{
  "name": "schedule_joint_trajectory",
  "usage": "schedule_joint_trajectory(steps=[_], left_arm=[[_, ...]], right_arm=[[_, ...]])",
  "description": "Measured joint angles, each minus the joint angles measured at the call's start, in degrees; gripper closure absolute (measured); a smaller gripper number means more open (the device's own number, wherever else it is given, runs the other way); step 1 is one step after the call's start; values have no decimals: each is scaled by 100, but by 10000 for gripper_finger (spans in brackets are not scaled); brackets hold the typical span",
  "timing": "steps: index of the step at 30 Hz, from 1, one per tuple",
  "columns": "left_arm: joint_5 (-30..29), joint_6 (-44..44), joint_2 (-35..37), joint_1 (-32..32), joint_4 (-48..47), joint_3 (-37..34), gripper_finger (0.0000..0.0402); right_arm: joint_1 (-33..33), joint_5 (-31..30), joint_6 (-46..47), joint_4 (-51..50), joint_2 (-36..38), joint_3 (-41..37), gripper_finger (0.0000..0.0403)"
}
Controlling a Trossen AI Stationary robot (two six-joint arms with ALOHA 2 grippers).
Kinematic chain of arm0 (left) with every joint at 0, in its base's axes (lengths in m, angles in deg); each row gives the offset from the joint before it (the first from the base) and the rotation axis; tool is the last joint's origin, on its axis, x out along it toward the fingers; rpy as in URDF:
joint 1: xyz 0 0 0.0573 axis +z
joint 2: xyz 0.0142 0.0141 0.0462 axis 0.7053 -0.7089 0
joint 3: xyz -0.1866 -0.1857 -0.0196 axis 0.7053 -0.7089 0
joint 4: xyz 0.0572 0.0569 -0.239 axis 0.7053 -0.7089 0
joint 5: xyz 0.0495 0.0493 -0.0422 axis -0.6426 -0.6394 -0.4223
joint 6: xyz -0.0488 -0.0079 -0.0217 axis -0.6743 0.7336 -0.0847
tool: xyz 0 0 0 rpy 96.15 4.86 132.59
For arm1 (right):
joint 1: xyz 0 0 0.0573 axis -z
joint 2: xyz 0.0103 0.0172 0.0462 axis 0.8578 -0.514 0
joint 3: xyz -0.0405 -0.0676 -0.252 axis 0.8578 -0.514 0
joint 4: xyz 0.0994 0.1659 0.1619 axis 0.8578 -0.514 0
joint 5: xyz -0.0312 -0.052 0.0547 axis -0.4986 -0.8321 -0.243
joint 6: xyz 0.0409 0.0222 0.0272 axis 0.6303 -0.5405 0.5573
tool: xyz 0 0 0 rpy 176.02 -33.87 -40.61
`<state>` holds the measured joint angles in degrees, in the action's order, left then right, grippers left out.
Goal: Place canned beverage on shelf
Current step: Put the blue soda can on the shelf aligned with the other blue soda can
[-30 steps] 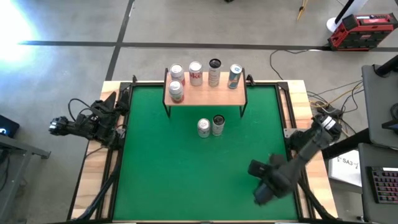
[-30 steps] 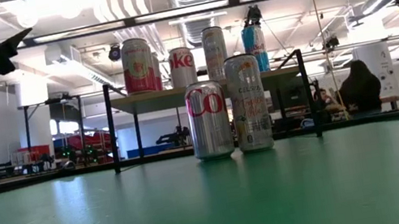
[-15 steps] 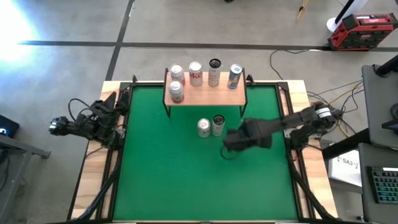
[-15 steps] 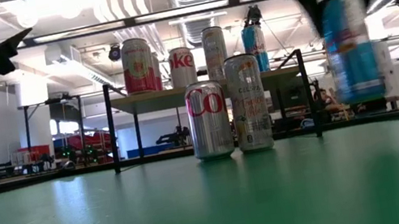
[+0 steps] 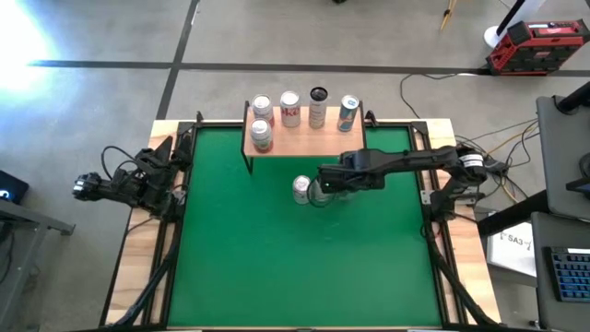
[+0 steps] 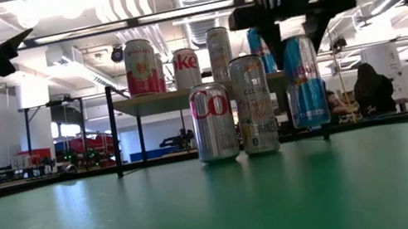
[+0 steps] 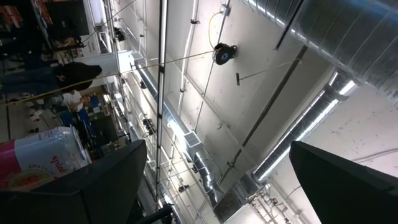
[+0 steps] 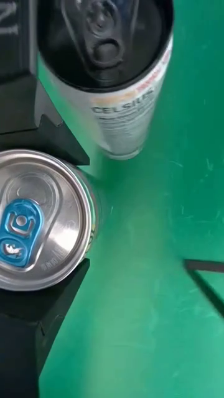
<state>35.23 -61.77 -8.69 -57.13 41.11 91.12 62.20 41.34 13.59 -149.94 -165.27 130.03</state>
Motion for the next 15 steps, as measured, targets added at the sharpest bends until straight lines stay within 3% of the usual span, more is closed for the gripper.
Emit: schedule_joint_trajectory(steps=[5,15], left_arm=[[0,0,0,0,-4,0,22],[0,0,2,0,-95,0,22]], right_arm=[[205,3,-618,175,-211,-3,162],[280,2,-983,442,-426,-5,170]])
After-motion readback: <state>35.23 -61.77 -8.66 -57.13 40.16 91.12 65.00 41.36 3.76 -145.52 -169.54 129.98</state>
